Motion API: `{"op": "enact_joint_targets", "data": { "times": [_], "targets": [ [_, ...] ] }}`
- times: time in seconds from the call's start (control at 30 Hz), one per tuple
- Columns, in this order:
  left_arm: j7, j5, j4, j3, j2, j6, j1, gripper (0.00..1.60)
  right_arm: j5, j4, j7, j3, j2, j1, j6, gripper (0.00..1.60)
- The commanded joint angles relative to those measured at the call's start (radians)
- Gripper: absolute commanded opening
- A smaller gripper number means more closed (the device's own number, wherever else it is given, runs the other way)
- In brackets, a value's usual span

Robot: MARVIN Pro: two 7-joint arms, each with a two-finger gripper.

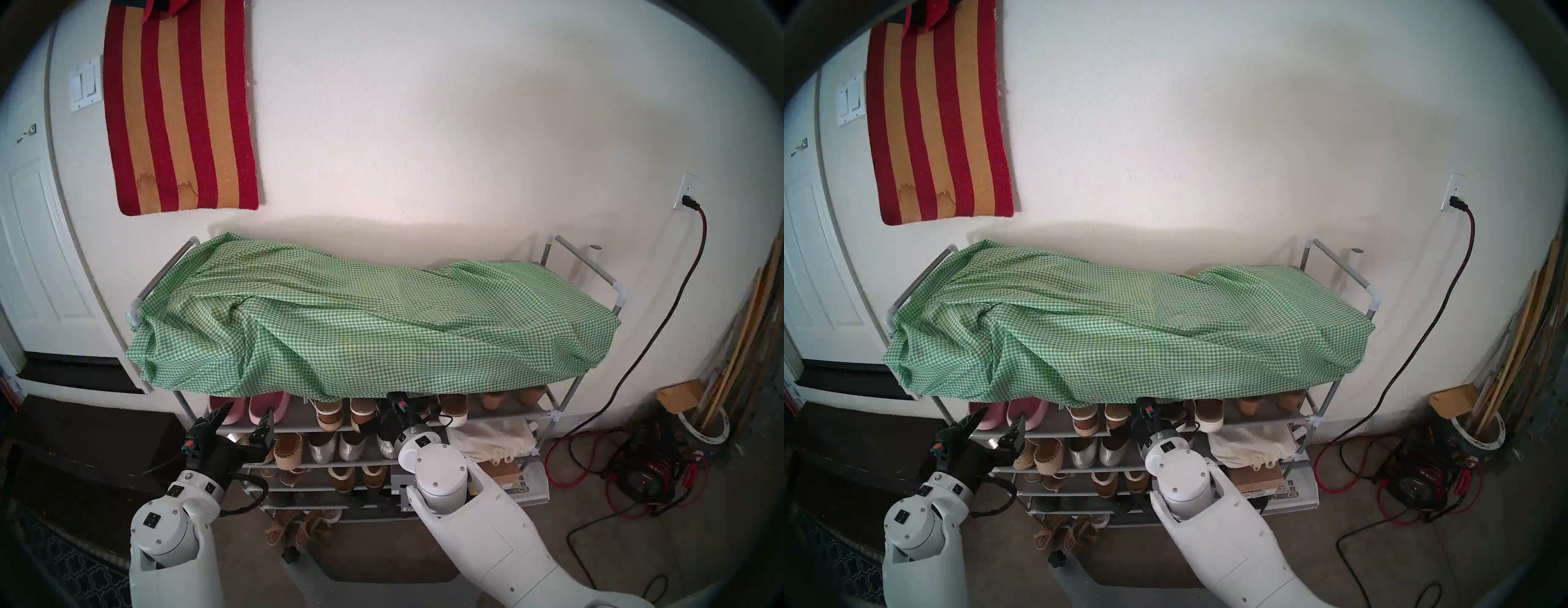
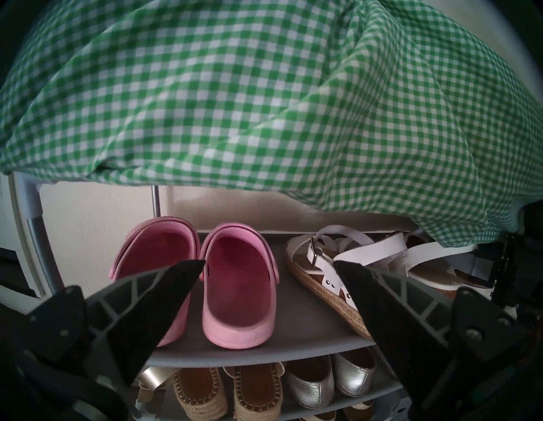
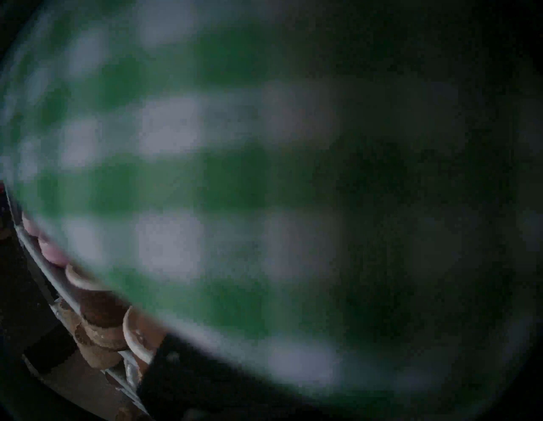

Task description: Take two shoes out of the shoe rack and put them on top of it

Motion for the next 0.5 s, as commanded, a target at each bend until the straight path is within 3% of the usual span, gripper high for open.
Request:
{"op": "enact_joint_targets", "data": {
  "times": [0.0, 0.47],
  "targets": [
    [0.0, 0.002, -0.002, 0.0, 0.002, 0.002, -0.001, 1.6, -0.002, -0.12, 0.023, 0.0, 0.08, -0.089, 0.003, 0.0],
    [0.0, 0.002, -0.002, -0.001, 0.002, 0.001, -0.001, 1.6, 0.026, -0.326, 0.069, 0.05, 0.204, -0.232, -0.006, 0.0]
  ]
}}
